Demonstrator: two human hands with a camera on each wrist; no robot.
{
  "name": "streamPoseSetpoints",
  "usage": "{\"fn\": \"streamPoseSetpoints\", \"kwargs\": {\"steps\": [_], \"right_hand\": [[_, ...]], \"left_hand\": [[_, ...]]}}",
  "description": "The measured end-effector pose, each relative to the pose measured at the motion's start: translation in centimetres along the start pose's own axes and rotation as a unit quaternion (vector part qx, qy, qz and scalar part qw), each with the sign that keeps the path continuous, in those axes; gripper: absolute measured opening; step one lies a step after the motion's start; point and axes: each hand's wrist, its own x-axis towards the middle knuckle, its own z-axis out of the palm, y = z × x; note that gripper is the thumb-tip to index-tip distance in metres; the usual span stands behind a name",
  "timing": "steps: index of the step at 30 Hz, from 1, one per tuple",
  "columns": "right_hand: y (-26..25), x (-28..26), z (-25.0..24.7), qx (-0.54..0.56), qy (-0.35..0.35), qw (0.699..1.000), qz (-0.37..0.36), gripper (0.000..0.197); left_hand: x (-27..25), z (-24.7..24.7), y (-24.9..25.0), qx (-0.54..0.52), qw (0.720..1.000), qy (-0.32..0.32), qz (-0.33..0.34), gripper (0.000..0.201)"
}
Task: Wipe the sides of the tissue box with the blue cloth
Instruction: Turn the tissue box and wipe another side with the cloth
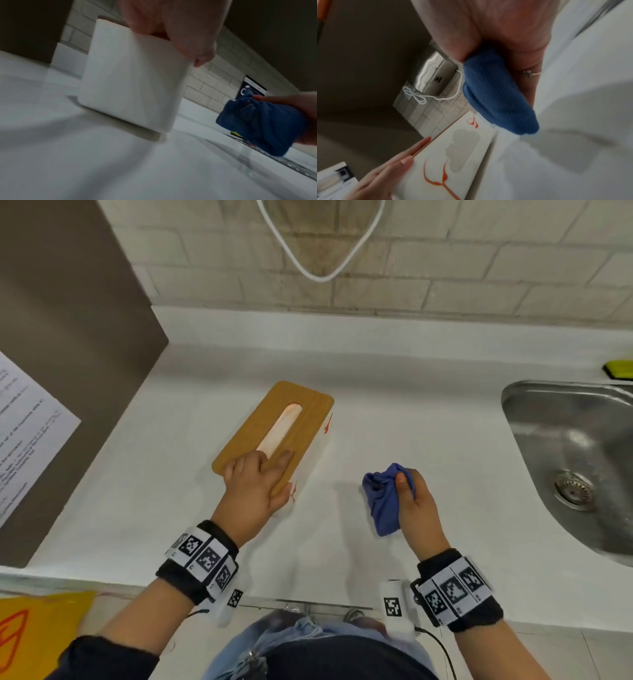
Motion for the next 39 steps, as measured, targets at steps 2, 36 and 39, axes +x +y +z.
{"fn": "streamPoseSetpoints", "kwargs": {"steps": [2, 36, 39], "right_hand": [[-0.3, 0.1, 0.7, 0.034, 0.017, 0.999, 0.006, 0.017], [0.6, -1.5, 4.1, -0.242, -0.201, 0.948, -0.043, 0.019], [0.1, -0.9, 3.7, -0.101, -0.036, 0.991, 0.075, 0.01]], "left_hand": [[0.3, -0.7, -0.5, -0.061, 0.998, 0.012, -0.012, 0.047], [2.9, -0.3, -3.6, -0.361, 0.929, 0.005, -0.079, 0.044], [2.8, -0.3, -3.3, -0.357, 0.932, 0.007, -0.059, 0.04]]}}
